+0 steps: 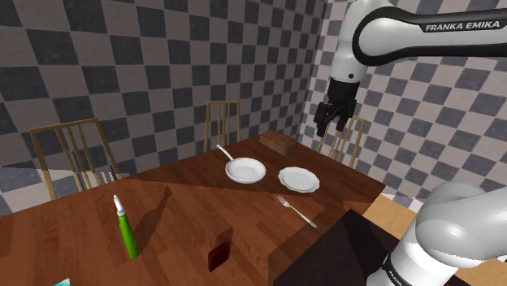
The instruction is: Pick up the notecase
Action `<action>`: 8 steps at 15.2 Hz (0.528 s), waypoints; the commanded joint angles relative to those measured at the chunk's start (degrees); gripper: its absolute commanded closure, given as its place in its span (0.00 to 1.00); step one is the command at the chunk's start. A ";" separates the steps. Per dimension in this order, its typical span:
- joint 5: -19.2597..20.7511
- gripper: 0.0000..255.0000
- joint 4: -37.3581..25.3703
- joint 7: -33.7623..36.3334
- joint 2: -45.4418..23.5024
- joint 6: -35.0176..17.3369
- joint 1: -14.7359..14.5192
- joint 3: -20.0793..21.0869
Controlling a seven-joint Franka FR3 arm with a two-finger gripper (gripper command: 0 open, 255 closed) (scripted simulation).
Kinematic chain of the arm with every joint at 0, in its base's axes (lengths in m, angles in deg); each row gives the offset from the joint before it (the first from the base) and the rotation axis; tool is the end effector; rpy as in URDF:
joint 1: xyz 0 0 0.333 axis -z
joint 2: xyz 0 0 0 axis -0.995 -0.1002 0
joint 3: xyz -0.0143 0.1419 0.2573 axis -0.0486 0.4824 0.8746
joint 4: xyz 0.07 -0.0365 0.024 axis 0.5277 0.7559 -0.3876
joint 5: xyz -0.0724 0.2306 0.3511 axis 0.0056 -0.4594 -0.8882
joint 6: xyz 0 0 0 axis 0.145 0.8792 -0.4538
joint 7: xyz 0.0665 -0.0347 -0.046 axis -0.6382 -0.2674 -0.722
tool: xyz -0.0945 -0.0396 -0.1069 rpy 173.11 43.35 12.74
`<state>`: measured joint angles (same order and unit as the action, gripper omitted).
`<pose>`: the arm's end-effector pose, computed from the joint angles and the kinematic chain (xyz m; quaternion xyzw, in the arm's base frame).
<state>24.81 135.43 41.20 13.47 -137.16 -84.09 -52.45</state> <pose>0.3768 0.0002 0.4982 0.9980 -0.0612 0.0080 0.0144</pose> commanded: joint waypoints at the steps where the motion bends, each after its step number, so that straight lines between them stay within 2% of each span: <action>1: 0.00 0.00 0.00 0.00 0.00 0.00 0.00 0.00; 8: -6.32 0.00 9.83 15.12 1.05 -8.70 -0.82 8.10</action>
<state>19.54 144.04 53.87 14.85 -144.26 -84.74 -45.68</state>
